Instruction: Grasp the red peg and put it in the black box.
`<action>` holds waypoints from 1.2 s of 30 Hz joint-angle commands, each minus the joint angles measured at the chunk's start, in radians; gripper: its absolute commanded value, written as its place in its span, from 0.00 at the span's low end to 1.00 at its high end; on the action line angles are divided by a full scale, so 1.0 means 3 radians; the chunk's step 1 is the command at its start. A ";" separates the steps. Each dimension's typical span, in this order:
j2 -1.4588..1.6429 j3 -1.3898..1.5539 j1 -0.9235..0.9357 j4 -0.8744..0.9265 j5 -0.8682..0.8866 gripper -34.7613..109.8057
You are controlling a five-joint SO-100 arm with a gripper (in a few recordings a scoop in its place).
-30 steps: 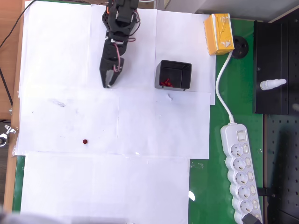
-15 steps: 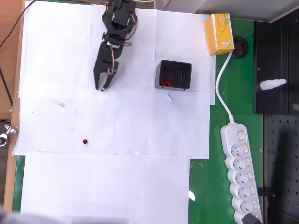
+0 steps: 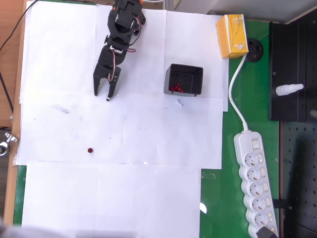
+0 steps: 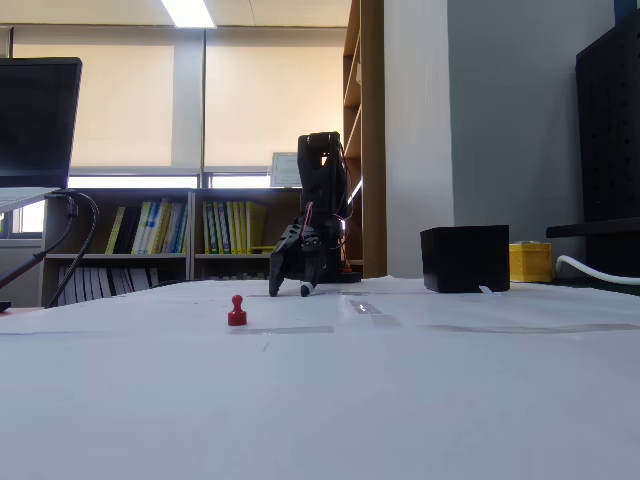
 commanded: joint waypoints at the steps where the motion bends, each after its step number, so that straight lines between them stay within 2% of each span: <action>1: 0.0056 0.0189 0.0102 -0.0010 -0.0041 0.42; 8: 0.0061 0.0199 0.0077 -0.0010 -0.0077 0.54; 15: 0.0148 0.0317 0.0046 0.0000 -0.0148 0.53; 18: 0.0174 0.0383 0.0026 0.0036 -0.0189 0.59; 21: 0.0215 0.0440 0.0026 0.0046 -0.0240 0.59; 26: 0.0225 0.0486 0.0031 0.0031 0.0010 0.59; 36: 0.0660 0.0966 -0.0026 -0.0102 -0.0174 0.59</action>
